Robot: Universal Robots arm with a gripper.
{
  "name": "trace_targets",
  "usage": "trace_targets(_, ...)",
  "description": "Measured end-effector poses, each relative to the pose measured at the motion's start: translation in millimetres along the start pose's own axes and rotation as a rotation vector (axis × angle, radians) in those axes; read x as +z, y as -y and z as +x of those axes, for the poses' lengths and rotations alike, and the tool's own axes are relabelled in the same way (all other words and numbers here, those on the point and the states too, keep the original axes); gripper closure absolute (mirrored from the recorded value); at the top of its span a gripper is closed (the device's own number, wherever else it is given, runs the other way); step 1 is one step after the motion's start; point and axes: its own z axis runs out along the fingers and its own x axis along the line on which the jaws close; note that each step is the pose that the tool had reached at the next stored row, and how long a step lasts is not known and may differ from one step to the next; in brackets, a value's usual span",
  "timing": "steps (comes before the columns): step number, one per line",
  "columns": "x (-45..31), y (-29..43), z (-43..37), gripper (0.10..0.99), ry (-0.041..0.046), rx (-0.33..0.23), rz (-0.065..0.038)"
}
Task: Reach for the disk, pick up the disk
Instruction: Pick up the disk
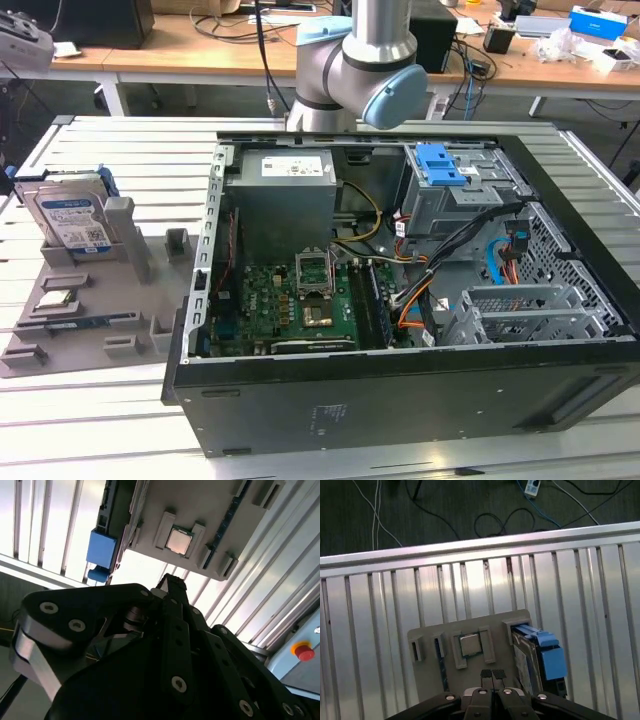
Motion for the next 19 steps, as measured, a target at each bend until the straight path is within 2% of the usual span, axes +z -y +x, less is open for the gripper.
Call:
trace_targets(10, 0.0, 0.0, 0.0, 0.98, -0.0033, -0.086, 0.0)
trace_targets(19, 0.0, 0.0, 0.0, 0.98, -0.0052, -0.137, 0.0)
